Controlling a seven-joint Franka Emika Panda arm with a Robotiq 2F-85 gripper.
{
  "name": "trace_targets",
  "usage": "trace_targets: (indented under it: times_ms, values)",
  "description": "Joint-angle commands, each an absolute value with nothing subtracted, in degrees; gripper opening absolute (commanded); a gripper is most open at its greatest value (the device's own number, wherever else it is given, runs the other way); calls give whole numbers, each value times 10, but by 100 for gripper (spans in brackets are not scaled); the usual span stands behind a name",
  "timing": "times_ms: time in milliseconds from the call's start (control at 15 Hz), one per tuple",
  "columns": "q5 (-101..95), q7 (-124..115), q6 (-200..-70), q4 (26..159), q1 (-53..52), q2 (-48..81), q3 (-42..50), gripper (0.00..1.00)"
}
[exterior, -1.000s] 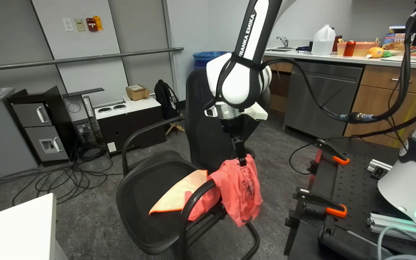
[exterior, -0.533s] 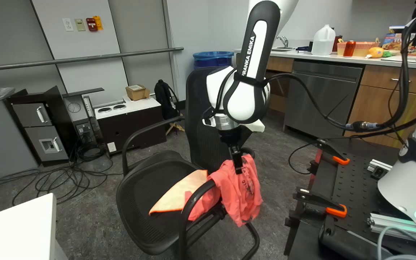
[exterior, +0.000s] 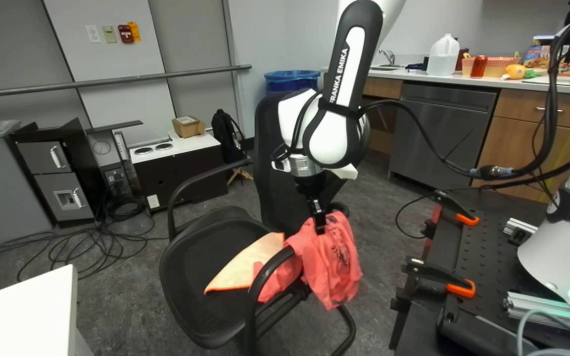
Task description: Put the orange shirt on the backrest of the chair
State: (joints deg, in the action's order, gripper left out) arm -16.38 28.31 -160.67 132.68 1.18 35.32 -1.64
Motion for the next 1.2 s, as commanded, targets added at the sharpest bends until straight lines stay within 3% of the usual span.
trace_targets:
  times_ms: [0,133,200,1133]
  values:
    - [-171,267,-1615,1318,16,360,-21,14]
    - [-174,264,-1613,1318,14,355,-19,0]
    - [-174,264,-1612,1318,14,352,-19,4]
    - [-139,263,-1605,1259,38,211,-35,4]
